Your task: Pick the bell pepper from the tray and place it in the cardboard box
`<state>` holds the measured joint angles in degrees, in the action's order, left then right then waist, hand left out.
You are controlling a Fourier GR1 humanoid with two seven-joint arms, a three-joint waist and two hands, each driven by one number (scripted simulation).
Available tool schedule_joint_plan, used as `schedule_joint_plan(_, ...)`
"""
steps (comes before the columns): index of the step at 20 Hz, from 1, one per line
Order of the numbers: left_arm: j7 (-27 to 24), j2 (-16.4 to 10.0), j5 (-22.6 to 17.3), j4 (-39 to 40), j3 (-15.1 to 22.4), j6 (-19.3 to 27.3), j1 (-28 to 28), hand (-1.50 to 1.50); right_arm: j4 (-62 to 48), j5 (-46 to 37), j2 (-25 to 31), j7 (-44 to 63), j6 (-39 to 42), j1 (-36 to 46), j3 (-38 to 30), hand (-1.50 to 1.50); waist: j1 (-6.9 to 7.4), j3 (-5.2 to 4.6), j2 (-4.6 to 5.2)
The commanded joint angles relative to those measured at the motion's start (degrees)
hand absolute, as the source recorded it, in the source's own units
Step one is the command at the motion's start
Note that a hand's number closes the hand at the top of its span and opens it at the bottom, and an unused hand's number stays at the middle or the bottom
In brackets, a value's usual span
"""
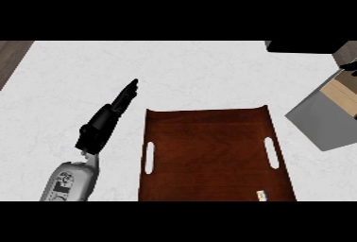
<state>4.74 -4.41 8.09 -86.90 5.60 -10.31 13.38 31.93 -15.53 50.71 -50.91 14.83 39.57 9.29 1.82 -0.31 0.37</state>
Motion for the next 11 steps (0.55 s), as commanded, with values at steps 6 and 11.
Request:
schedule_joint_plan(6, -0.1, 0.63, 0.3, -0.17, 0.76, -0.04, -0.71, 0.0, -9.94, 14.39, -3.26, -0.35, 14.51, 4.74, -10.87, -1.5, -0.11, 0.49, 0.26)
schedule_joint_plan(11, -0.51, 0.56, 1.25, -1.72, 1.26, 0.55, -1.08, 0.0, -15.72, 20.99, 0.68, 4.12, 24.22, 6.53, -15.8, -1.5, 0.89, 0.64, 0.7)
